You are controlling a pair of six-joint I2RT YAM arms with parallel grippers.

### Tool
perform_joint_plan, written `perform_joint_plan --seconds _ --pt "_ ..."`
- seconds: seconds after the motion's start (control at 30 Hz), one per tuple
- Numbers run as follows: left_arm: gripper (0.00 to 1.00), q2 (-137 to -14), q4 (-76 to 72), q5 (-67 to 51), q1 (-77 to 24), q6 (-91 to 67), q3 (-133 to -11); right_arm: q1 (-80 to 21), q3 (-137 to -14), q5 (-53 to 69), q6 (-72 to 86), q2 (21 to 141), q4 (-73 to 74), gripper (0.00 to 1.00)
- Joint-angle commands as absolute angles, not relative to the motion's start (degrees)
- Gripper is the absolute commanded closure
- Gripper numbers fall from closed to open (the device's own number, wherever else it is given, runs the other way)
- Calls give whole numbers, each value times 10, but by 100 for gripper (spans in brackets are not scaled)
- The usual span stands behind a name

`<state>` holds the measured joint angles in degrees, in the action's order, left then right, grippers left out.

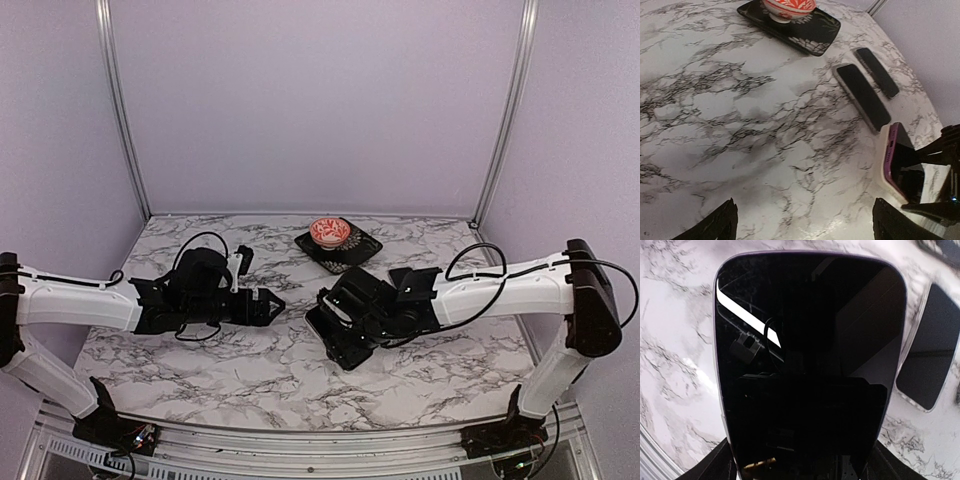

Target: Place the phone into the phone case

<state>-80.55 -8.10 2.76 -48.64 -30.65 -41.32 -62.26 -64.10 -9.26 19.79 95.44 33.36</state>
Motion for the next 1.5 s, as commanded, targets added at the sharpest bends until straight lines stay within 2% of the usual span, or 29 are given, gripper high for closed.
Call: perform_joint_plan --seconds 0.0,0.13,0.2,0.33,0.47,0.63,0.77,0.83,0.9,0.93,1.0,1.03,1.07,1.13,1.3,1.4,1.47 --pt "1 -796 -230 -95 -490 -378 -431 -664 -692 -187 177 928 237 80" --pt "1 -757 -289 -73 -500 -382 -413 -675 -696 -201 162 910 175 80" --pt "4 -753 -292 -54 -504 -380 -411 -681 -694 -202 150 900 148 80" --pt "27 -755 -300 -44 -515 -379 -420 -691 -700 -206 132 891 119 80" --pt "37 -766 -300 -45 -534 -355 -436 -694 -707 -216 127 889 120 80" --pt "68 -769 -300 -44 -536 -359 -433 -695 -705 -213 124 881 114 80" --pt "100 -768 -301 -38 -537 -347 -433 -698 -691 -201 111 869 95 80" --pt "100 -766 -301 -41 -539 -339 -433 -698 -686 -192 104 863 89 78" --pt "100 -762 -300 -42 -543 -322 -433 -698 -677 -182 98 855 83 71" --pt "100 -758 -300 -41 -546 -312 -433 -698 -671 -177 97 849 82 59" --pt "100 -745 -299 -45 -554 -283 -434 -698 -653 -175 86 834 77 20" --pt "100 -737 -299 -49 -559 -267 -434 -697 -642 -175 80 823 75 5" --pt "100 -727 -297 -56 -564 -240 -435 -696 -629 -171 70 803 75 2" --pt "100 -702 -289 -76 -575 -196 -437 -687 -604 -139 46 760 70 1" --pt "100 -639 -265 -181 -606 -92 -447 -620 -534 200 -21 659 30 1" --pt "100 -615 -264 -223 -632 -48 -451 -618 -537 274 -58 656 48 1" --pt "100 -607 -262 -241 -639 -39 -454 -618 -557 297 -67 665 67 6"
